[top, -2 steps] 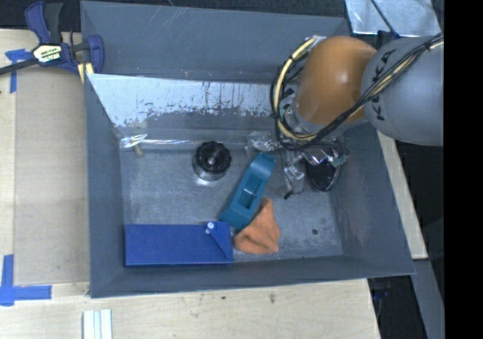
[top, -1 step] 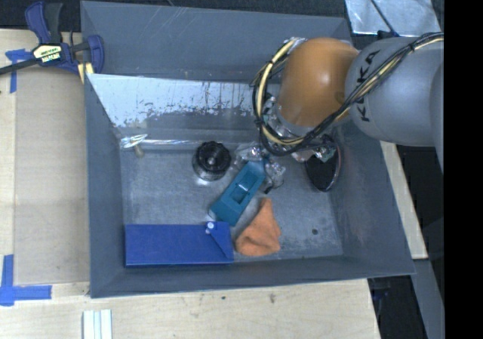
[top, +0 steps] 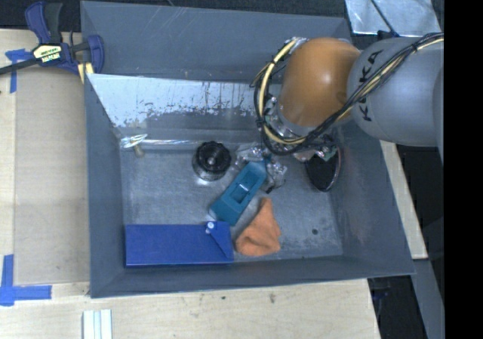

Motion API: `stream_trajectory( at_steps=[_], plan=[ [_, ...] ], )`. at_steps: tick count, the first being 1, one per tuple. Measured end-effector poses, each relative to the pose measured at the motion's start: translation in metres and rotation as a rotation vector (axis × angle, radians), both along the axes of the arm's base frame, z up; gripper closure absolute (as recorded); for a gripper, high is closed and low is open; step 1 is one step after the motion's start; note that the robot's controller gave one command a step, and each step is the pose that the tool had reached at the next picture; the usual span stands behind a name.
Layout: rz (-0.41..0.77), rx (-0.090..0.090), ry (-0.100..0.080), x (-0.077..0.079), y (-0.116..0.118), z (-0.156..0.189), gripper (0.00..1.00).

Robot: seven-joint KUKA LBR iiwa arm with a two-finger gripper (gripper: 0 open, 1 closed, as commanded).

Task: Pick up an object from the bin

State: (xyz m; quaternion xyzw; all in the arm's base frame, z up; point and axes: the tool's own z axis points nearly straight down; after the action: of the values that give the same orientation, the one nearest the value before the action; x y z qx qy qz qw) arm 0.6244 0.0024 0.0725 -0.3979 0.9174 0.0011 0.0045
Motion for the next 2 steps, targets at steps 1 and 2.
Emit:
stream_trajectory(
  at_steps=[1, 2],
  plan=[
    [0.023, -0.001, 0.000, -0.0001, -0.0016, 0.0013, 1.00],
    [0.016, -0.003, 0.005, -0.0016, -0.0016, 0.0085, 1.00]
  ],
)
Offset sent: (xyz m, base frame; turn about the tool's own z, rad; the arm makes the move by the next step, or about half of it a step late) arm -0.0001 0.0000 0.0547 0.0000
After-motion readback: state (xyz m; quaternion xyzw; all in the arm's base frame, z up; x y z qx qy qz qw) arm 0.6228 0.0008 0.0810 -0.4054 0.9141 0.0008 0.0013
